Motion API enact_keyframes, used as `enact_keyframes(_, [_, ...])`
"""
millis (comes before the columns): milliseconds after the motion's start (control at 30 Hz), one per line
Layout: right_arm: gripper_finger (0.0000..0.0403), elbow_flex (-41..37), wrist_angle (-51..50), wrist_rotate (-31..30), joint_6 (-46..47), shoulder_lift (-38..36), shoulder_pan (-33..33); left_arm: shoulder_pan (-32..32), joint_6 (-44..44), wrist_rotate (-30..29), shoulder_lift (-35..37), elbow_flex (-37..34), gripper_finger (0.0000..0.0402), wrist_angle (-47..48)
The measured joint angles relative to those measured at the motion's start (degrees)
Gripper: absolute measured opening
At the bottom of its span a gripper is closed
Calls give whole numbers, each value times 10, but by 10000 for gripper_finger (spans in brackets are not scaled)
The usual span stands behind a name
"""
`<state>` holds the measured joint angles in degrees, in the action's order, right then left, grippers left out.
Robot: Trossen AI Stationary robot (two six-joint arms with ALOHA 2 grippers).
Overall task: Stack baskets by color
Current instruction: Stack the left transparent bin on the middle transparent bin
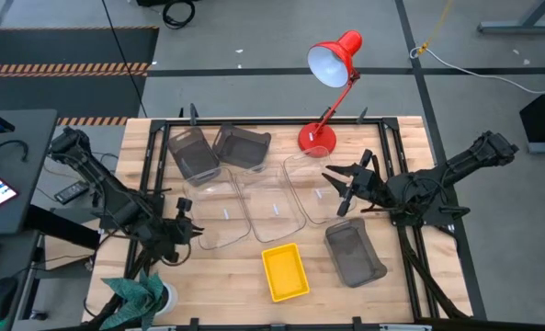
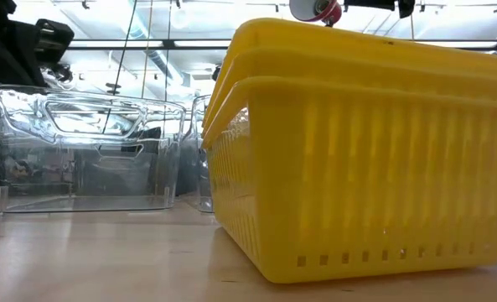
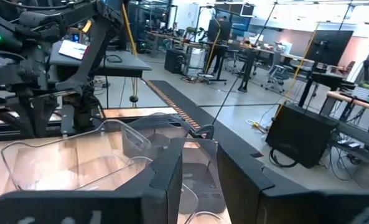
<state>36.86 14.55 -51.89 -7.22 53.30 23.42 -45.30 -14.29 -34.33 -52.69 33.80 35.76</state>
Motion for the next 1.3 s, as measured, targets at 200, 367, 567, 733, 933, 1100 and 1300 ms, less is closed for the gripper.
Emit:
enact_keyframes(200, [105, 0, 21, -12, -9, 0, 0, 2, -16, -4, 7, -1, 40, -17])
enact_keyframes(367, [105, 0, 72, -10, -64, 11, -10, 2, -61, -29, 7, -2, 39, 12])
enact_keyframes(567, [105, 0, 139, 11, -138, 36, -52, 2, -119, -46, 6, -2, 35, 13])
enact_keyframes(733, [105, 0, 145, 74, -135, 52, -87, 2, -174, -47, 6, -2, 31, 13])
enact_keyframes(933, [105, 0, 147, 85, -131, 76, -96, 2, -223, -30, 0, -2, 39, -2])
enact_keyframes(1100, [105, 0, 142, 85, -129, 79, -88, 2, -227, -19, -39, -2, 68, -28])
enact_keyframes(1300, [105, 0, 141, 80, -134, 79, -77, 2, -241, -17, -95, 16, 101, -29])
